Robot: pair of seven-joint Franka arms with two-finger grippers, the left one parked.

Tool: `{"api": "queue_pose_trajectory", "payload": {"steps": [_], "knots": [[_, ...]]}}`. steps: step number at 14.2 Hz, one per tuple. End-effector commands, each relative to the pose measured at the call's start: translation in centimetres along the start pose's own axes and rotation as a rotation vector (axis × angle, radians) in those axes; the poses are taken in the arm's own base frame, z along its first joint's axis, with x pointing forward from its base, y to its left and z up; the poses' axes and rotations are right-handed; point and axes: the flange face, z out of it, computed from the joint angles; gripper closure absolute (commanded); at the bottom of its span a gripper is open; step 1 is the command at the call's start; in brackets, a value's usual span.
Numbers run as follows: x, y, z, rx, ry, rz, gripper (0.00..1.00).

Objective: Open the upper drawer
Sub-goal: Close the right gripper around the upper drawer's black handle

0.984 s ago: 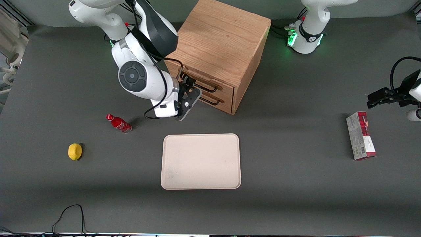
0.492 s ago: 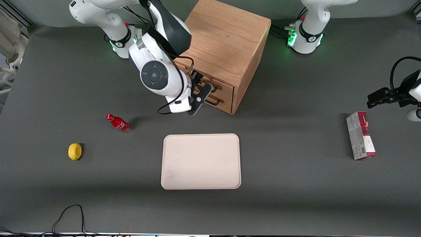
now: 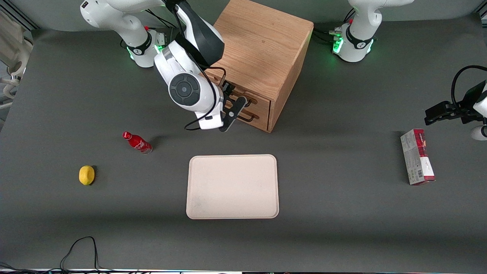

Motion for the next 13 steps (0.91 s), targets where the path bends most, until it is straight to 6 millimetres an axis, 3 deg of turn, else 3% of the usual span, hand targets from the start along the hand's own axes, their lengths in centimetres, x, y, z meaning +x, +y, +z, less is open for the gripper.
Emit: {"api": "queue_pose_trajectory", "payload": {"steps": [1, 9, 13], "knots": [[-0.5, 0.0, 0.1, 0.007, 0.005, -0.019, 0.08], [-0.4, -0.5, 2.3, -0.032, -0.004, -0.08, 0.08], [-0.3, -0.6, 2.3, -0.038, 0.003, -0.096, 0.08]]}}
